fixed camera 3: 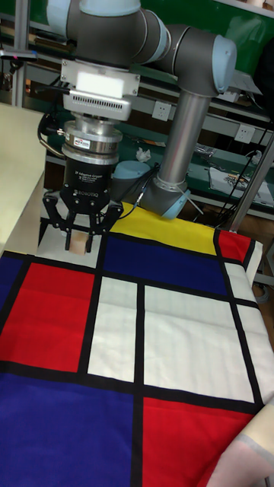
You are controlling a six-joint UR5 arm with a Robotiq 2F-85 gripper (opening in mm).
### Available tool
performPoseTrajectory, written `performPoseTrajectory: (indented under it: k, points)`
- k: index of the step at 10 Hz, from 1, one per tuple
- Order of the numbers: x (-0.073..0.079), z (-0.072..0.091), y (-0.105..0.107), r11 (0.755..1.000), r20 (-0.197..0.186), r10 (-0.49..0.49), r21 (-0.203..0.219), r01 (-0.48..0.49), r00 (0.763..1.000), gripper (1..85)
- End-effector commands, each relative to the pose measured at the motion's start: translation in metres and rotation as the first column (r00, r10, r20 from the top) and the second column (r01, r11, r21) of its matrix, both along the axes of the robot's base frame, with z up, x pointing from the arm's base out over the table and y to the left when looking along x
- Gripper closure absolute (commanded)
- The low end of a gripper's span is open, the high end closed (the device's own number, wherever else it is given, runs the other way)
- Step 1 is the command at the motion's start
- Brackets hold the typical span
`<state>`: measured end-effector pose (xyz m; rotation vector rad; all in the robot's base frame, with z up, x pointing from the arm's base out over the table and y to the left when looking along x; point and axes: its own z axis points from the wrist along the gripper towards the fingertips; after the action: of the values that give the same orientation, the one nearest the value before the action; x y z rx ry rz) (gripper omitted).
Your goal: Take the object down from the shelf
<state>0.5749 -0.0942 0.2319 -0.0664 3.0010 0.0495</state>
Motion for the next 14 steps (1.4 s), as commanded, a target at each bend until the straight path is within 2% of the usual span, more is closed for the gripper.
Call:
performPoseTrajectory:
  k: [1,4,5,8,10,12,14]
  points:
    - [0.01,0.0,0.039,0.998,-0.002,-0.058,0.007,0.058,0.998,84.7]
    - [0.021,-0.024,0.062,0.998,0.014,-0.063,0.004,0.063,0.998,84.7]
    - [0.029,-0.031,0.069,0.998,0.013,-0.055,0.016,0.055,0.998,84.7]
    - [0.041,-0.056,0.081,0.998,0.024,-0.054,0.018,0.054,0.998,84.7]
    - [0.055,-0.075,0.082,0.999,0.025,-0.039,0.016,0.039,0.999,84.7]
    - [0.06,-0.092,0.075,1.0,0.009,-0.022,-0.007,0.022,1.0,84.7]
    - [0.061,-0.093,0.067,1.0,0.012,-0.012,-0.027,0.013,1.0,84.7]
